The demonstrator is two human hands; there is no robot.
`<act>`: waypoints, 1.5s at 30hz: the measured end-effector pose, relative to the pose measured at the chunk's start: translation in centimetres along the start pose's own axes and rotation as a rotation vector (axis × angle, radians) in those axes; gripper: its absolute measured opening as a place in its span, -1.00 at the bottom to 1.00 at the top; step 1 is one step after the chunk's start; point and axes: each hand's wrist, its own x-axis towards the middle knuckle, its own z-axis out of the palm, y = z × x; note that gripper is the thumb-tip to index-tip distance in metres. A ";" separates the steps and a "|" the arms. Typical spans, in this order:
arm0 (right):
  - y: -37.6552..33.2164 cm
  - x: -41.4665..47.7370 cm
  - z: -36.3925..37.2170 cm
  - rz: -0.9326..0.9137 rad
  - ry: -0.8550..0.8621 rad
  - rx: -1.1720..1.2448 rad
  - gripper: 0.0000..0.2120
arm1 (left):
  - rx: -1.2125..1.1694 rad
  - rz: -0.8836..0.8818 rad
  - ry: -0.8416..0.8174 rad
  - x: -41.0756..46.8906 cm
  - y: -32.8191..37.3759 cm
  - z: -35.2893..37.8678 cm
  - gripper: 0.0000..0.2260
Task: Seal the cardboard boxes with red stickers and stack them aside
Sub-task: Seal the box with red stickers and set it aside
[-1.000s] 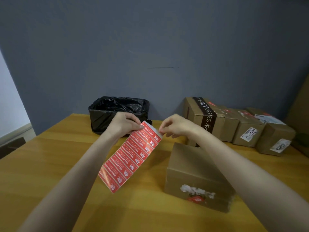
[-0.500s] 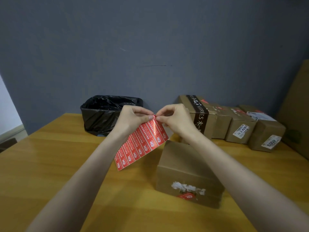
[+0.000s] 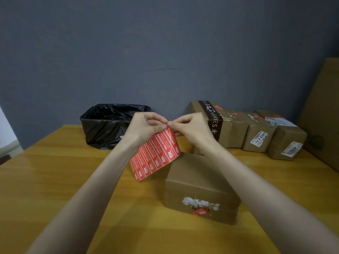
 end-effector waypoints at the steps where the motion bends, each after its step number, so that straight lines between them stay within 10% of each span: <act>1: 0.0 0.0 0.0 0.009 0.009 0.017 -0.84 | 0.001 0.003 -0.001 0.0 0.0 0.1 -0.95; 15: 0.6 0.2 -0.7 0.199 0.219 0.226 -0.82 | 0.409 -0.046 0.240 1.2 -3.3 -1.0 -0.75; 27: 0.5 -0.5 -1.6 -0.038 0.331 0.125 -0.85 | 0.798 -0.139 0.167 0.8 -5.3 -0.3 -0.85; 38: 1.2 -2.3 -3.8 -0.414 0.481 -0.201 -0.89 | -0.253 -0.062 -0.134 -0.4 2.4 4.8 -0.78; 45: 2.4 -3.4 -4.4 -0.589 0.577 -0.432 -0.87 | -0.275 -0.058 -0.051 -0.5 3.6 7.4 -0.79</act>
